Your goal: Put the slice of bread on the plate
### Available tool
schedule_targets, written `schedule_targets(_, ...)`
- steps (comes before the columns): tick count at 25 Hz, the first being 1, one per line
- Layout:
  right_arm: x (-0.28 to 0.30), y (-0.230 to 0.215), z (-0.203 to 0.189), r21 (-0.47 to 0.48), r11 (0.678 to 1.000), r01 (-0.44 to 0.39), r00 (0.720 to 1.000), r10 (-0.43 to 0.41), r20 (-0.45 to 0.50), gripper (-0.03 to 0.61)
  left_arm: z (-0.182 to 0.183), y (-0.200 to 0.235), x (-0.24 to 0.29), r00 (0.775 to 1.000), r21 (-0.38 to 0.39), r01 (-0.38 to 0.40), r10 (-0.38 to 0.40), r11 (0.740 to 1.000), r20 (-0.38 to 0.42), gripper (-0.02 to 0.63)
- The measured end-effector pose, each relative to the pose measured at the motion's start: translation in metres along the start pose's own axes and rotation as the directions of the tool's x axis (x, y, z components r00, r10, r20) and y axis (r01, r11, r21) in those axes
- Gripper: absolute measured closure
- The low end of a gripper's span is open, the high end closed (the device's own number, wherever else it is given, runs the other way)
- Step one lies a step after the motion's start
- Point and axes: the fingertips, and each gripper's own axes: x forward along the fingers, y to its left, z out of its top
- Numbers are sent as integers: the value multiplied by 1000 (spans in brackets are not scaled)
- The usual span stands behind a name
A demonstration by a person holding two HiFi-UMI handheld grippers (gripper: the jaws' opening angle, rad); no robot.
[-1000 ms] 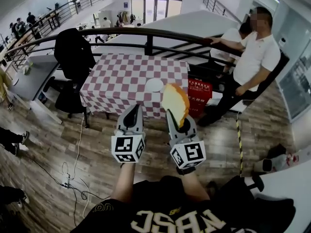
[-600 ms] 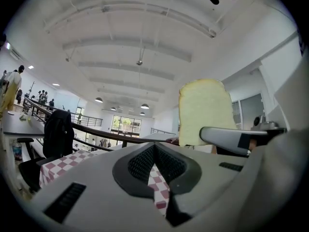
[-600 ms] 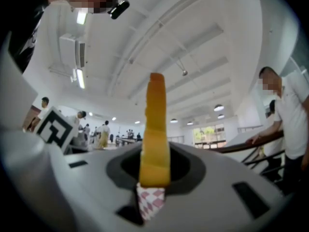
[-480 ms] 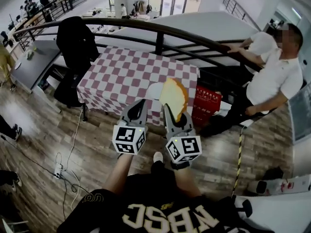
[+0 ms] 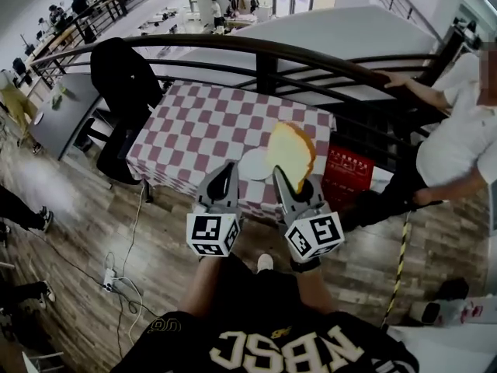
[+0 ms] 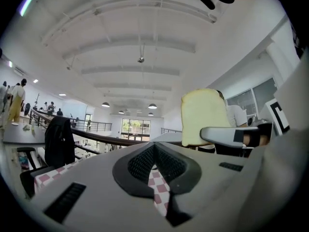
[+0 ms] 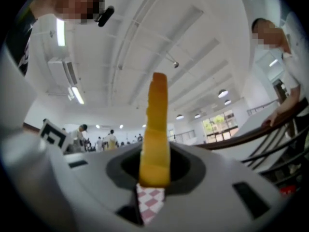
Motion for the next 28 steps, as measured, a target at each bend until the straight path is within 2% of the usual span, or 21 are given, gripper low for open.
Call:
schedule_targets(3, 11, -9, -25, -31, 1000, -8, 998, 6, -68, 483, -23, 9, 13, 999, -25, -20, 19, 999, -45, 594)
schedule_targets(6, 27, -20, -39, 16, 1000, -9, 996, 11, -91, 483, -40, 16, 32, 996, 4, -20, 20, 1000, -89, 594)
schedule_targets(10, 47, -45, -69, 56, 997, 48, 988, -39, -151, 483, -57, 31, 60, 993, -13, -8, 7, 1000, -120, 594)
schedule_targets(13, 61, -63, -90, 103, 990, 92, 980, -71, -188, 483, -64, 36, 83, 991, -20, 33, -35, 999, -127, 594)
schedule_targets(18, 88, -77, -127, 177, 978, 110, 962, -60, -267, 483, -86, 46, 119, 985, -34, 65, -70, 997, -160, 594)
schedule_targets(25, 103, -108, -192, 273, 942, 195, 915, -75, -396, 483, -131, 60, 152, 966, -48, 79, -88, 996, -245, 594)
schedule_targets(28, 104, -110, -226, 308, 925, 222, 880, -54, -471, 483, -152, 69, 155, 953, -70, 65, -83, 995, -291, 594)
